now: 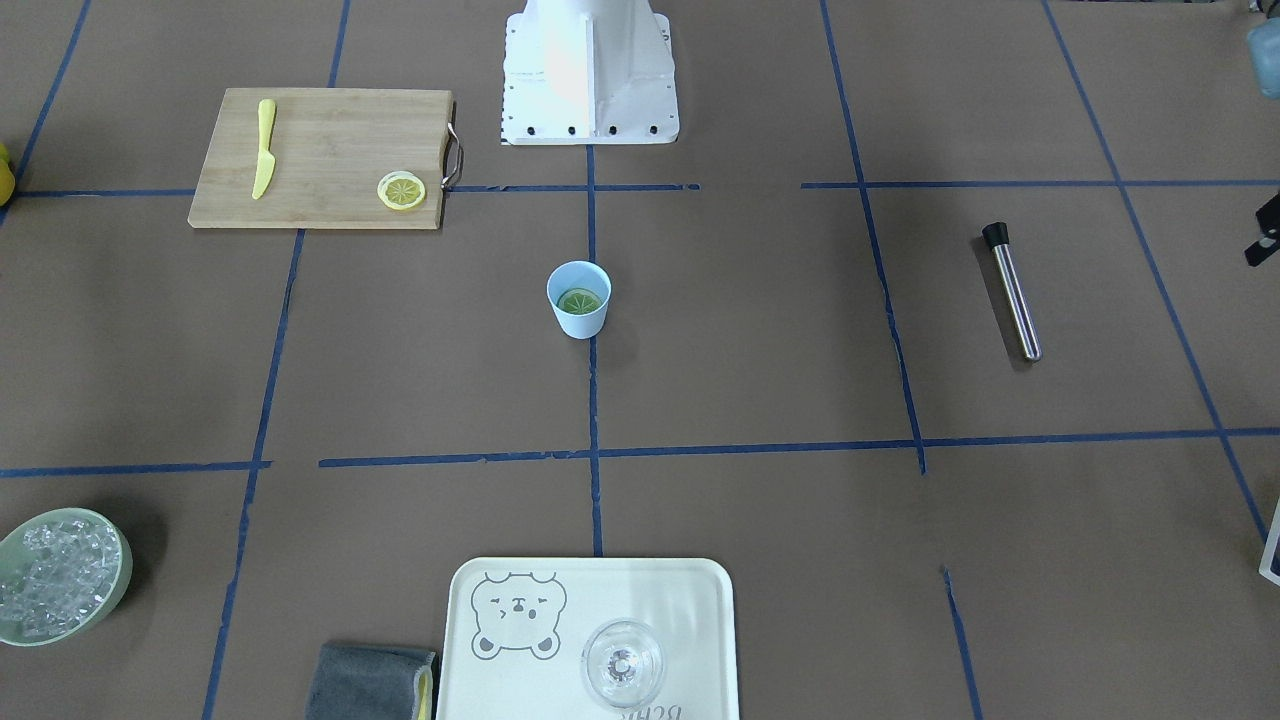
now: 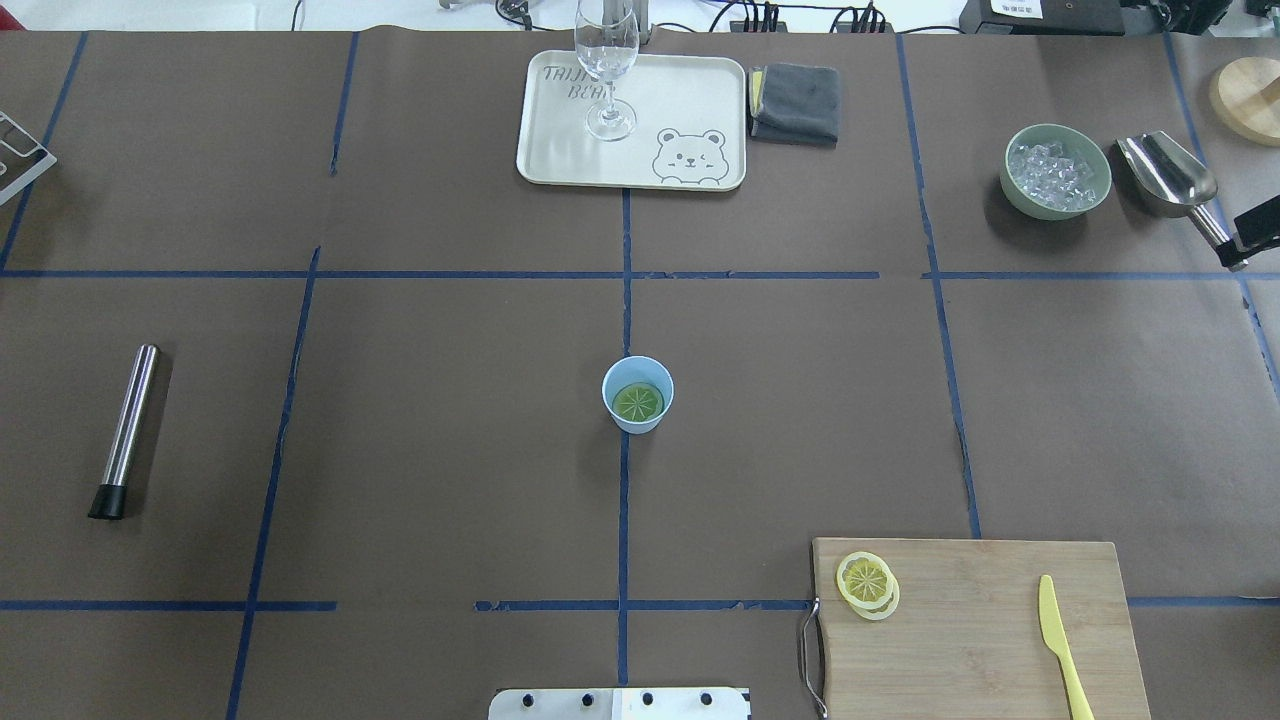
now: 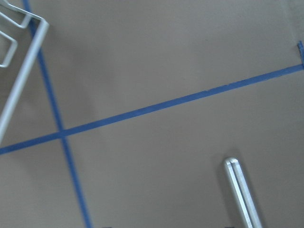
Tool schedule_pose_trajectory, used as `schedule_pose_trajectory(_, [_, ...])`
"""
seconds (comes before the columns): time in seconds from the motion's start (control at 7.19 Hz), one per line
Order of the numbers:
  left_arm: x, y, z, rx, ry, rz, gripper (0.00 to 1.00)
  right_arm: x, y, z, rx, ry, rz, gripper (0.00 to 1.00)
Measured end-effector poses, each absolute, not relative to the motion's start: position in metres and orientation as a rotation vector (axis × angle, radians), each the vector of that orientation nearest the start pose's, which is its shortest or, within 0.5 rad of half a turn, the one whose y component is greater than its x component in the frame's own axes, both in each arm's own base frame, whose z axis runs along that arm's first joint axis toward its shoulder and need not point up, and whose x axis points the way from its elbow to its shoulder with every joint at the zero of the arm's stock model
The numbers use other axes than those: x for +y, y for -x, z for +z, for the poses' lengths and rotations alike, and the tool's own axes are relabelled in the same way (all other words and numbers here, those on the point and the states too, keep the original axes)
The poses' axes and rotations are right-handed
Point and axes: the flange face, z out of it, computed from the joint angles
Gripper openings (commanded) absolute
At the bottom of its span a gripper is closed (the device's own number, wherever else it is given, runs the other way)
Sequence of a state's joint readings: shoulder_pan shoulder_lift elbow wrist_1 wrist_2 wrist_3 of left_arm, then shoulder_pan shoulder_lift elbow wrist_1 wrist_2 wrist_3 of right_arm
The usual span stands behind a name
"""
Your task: Squeeze lemon into cup
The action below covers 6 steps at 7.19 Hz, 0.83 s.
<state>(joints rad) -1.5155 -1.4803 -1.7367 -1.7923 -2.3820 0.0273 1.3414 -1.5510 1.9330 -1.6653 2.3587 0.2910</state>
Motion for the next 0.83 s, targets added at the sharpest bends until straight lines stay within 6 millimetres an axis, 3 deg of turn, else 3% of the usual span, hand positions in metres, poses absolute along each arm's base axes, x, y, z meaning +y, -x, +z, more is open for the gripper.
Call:
schedule_pose_trajectory(0.14, [-0.464,0.058,0.611,0.800,-0.255,0.182,1.00,-0.490,0.032,0.494,-0.805,-0.061,-0.090,1.00])
schedule_pose_trajectory(0.42, [-0.456,0.077,0.631,0.769,-0.181,0.142,1.00,-0.495,0.005,0.526,-0.783,-0.057,-0.143,1.00])
schedule_pose_trajectory(0.83, [-0.446,0.083,0.622,0.748,-0.068,0.097,1.00,-0.493,-0.004,0.545,-0.778,-0.047,-0.166,1.00])
